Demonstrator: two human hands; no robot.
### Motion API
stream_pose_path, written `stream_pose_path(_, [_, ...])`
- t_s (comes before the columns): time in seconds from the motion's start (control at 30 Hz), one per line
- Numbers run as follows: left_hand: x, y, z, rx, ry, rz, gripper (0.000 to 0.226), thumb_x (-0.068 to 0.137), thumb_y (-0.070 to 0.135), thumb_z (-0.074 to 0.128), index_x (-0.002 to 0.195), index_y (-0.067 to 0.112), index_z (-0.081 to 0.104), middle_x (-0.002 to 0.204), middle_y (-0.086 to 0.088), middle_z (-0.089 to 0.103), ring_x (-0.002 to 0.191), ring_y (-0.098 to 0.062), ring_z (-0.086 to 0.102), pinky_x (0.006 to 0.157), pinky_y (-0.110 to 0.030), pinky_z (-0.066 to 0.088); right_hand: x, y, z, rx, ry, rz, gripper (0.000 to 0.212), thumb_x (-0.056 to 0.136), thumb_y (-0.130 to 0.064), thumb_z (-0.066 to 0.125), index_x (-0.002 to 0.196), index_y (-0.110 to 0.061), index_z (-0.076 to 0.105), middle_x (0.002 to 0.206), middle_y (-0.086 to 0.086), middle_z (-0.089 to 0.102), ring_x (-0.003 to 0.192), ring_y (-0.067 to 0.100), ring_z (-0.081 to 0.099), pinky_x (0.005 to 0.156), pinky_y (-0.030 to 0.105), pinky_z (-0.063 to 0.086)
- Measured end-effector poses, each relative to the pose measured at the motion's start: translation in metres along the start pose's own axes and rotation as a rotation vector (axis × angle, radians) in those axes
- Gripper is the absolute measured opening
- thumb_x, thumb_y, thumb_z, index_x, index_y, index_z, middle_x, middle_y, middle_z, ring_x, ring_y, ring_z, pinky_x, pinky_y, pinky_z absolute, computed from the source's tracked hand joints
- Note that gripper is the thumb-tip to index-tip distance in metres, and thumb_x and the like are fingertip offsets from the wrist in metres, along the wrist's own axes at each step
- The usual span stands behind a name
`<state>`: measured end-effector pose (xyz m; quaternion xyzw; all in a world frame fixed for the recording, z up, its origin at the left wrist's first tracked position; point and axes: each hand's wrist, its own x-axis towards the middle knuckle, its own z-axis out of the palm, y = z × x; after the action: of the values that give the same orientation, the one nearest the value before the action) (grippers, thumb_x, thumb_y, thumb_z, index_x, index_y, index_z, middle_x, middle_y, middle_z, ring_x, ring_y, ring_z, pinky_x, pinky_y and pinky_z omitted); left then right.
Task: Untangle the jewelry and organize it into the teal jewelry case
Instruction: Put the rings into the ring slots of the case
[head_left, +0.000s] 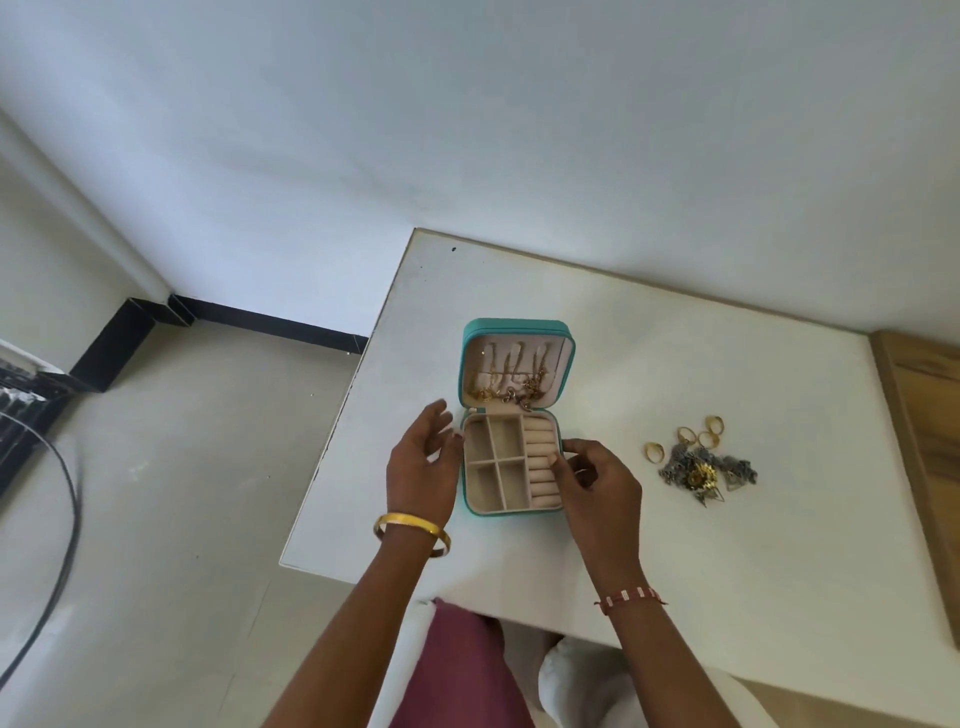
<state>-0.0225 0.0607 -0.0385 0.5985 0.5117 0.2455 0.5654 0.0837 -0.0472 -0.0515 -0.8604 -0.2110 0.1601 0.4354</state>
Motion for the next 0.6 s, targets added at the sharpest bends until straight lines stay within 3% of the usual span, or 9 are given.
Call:
stream_pose_path(0.13, [-0.021,-0.010,0.002,-0.011,0.010,-0.014,0.033,0.086,-0.003,0.052,0.116,0.007,0.059,0.105,0.002,0.061,0.091,-0.008,0.055,0.070,0.004,0.039,-0.004,0.003,-0.006,0.065,-0.007,0.029,0.013,0.083,-0.011,0.066,0.096,-0.009,0.067,0.078,0.003,0.065,0.067,0.006,0.057,0.060,0.004,0.043])
stream_pose_path(0.3, [-0.030,-0.011,0.018,-0.006,-0.015,0.000,0.035,0.085,-0.004,0.052,0.115,0.013,0.060,0.103,0.003,0.061,0.092,-0.010,0.057,0.068,0.006,0.039,-0.003,0.012,-0.018,0.147,-0.017,0.070,0.013,0.081,-0.012,0.069,0.094,-0.010,0.068,0.072,-0.007,0.062,0.062,0.000,0.057,0.061,0.012,0.050])
stream_pose_path(0.4, [-0.031,-0.011,0.031,0.010,-0.041,0.021,0.037,0.084,-0.004,0.052,0.116,0.014,0.060,0.107,0.000,0.062,0.094,-0.009,0.058,0.072,0.002,0.041,0.001,0.020,-0.029,0.157,0.007,0.080,0.013,0.080,-0.013,0.070,0.092,-0.012,0.067,0.071,-0.010,0.061,0.063,0.001,0.057,0.060,0.011,0.050])
stream_pose_path(0.5, [-0.028,-0.009,0.045,0.034,-0.064,0.049,0.038,0.085,-0.003,0.053,0.118,0.015,0.059,0.113,-0.003,0.063,0.098,-0.011,0.059,0.082,-0.010,0.043,0.010,0.027,-0.037,0.158,0.037,0.090,0.013,0.079,-0.014,0.071,0.092,-0.009,0.068,0.070,-0.008,0.061,0.062,0.005,0.057,0.057,0.009,0.048])
stream_pose_path(0.6, [-0.025,-0.004,0.057,0.033,-0.068,0.060,0.038,0.085,-0.002,0.053,0.119,0.014,0.058,0.113,-0.002,0.063,0.100,-0.010,0.058,0.087,-0.018,0.043,0.019,0.032,-0.041,0.171,0.062,0.102,0.016,0.079,-0.013,0.071,0.092,-0.006,0.068,0.070,-0.006,0.060,0.063,0.007,0.056,0.062,0.020,0.052])
